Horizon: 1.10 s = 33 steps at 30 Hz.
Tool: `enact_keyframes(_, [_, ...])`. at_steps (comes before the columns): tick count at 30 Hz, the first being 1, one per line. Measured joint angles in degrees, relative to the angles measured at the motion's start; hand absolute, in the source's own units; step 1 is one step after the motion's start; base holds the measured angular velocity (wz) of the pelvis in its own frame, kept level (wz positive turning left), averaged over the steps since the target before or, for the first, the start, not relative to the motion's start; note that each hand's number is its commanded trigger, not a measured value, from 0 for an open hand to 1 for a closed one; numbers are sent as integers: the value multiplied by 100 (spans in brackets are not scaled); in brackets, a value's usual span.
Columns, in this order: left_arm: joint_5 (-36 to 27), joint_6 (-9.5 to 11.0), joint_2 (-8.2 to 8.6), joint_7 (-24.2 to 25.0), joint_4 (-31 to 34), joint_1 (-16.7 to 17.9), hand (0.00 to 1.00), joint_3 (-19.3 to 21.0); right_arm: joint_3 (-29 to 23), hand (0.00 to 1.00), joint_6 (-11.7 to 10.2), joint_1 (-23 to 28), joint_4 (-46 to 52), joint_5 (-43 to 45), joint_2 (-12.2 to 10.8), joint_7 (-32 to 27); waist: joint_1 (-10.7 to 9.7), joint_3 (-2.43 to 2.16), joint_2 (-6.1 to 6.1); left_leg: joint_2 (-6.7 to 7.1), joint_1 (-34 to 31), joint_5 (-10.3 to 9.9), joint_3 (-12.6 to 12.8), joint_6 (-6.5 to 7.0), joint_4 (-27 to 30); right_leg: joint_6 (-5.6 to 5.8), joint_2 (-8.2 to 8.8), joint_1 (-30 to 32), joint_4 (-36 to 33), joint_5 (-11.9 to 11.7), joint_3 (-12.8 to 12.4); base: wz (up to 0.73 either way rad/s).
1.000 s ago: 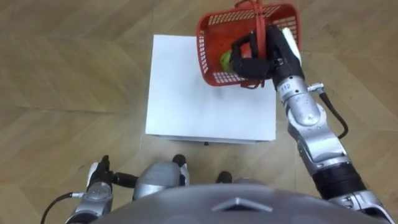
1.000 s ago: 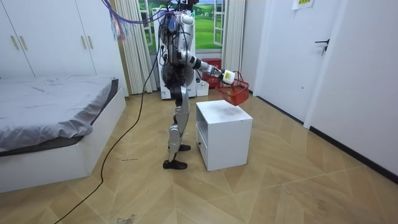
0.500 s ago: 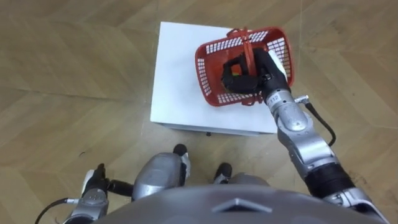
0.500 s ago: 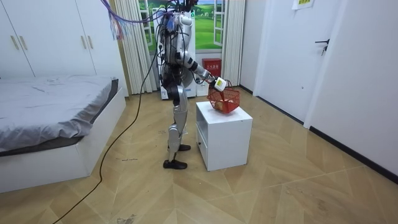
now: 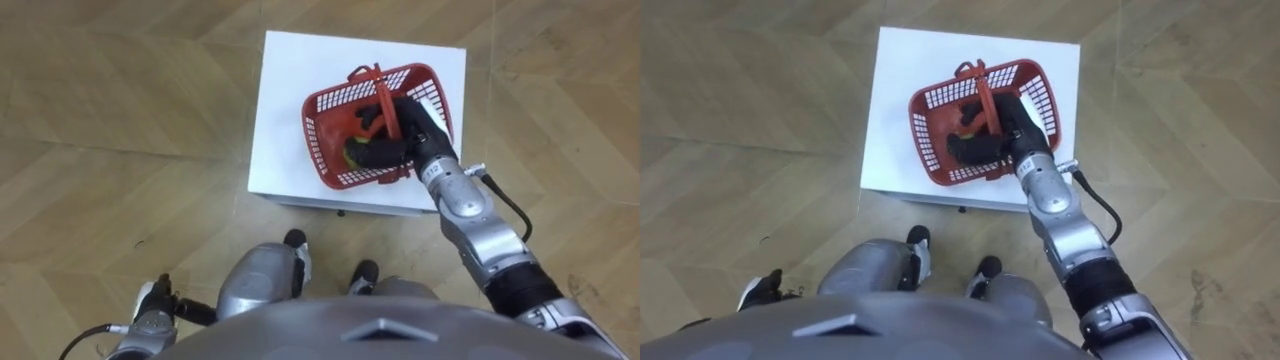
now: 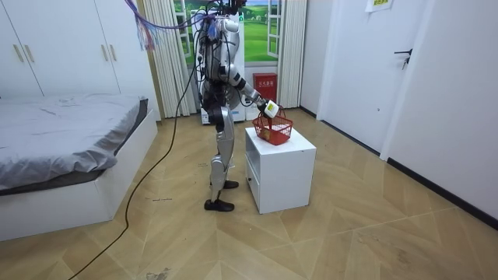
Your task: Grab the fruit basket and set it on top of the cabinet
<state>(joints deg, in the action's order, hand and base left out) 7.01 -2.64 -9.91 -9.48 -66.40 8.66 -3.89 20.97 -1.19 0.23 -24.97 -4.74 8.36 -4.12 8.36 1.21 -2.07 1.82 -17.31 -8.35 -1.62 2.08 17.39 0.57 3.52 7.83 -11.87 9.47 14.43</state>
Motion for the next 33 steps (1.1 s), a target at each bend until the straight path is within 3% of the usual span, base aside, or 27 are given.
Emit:
enact_keyframes(10, [-3, 6, 4, 8, -4, 40, 0, -82, 31, 0, 0, 1, -132, -1, -14, 119, -15, -37, -76, -1, 10, 0, -9, 0, 12, 0, -7, -28, 1, 0, 7, 0])
enact_keyframes(19, [-6, 14, 4, 14, -11, 41, 0, -82, 31, 0, -2, -3, -131, 3, -28, 120, -17, -23, -137, 1, 58, -2, -32, -1, 17, 0, -10, -93, 8, 0, 29, 0])
enact_keyframes(33, [-6, 14, 3, 15, 16, 37, 0, -79, 22, 0, -3, 12, -21, -264, -5, 105, -33, -8, -112, 3, 151, -3, -26, 0, 14, 0, 1, -178, 11, 0, 30, 0])
